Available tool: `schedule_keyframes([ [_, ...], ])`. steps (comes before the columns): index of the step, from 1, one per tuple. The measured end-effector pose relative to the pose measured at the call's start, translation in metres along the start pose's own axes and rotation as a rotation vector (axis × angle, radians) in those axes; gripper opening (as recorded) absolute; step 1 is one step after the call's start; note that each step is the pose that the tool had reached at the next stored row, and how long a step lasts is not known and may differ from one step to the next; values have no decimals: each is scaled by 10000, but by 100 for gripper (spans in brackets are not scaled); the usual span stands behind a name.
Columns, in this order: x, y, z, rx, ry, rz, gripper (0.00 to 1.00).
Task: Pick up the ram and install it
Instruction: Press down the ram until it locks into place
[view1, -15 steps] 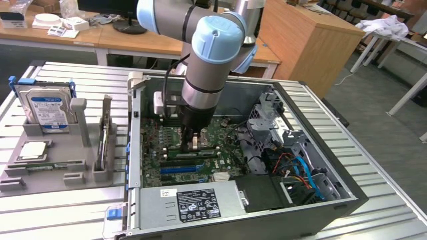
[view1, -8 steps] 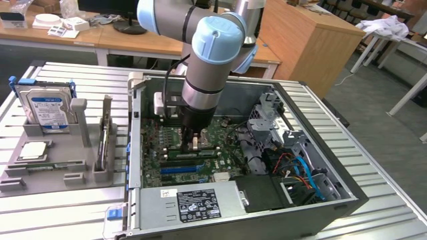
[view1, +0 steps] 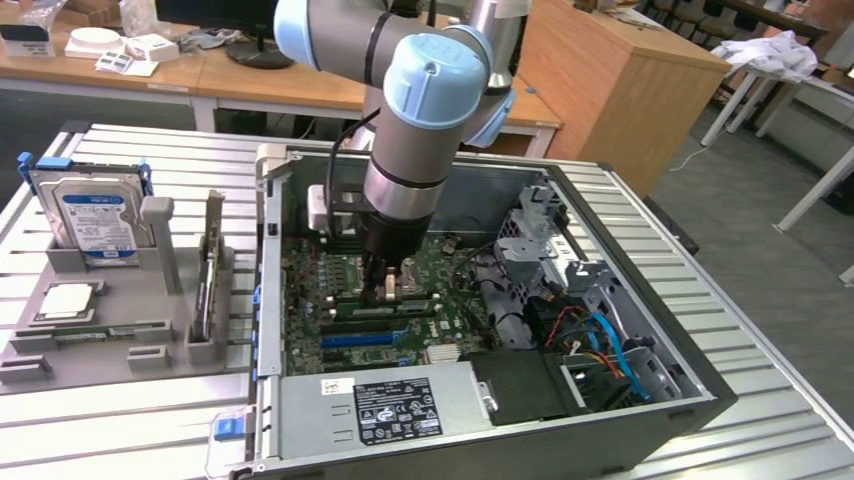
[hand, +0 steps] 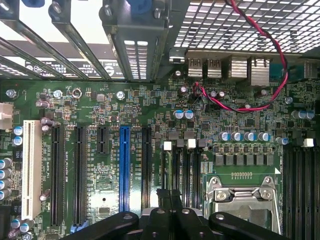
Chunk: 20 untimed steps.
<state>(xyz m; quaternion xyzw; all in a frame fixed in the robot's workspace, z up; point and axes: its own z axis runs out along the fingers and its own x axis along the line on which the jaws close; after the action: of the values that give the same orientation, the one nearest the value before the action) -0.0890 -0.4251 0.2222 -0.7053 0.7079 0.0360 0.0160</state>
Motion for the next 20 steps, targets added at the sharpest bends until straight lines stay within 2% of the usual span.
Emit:
schedule_keyframes([
  [8,-2,-2,-7,12,-13,-2,11],
  [20,-19,7,-255,0,0,1,11],
])
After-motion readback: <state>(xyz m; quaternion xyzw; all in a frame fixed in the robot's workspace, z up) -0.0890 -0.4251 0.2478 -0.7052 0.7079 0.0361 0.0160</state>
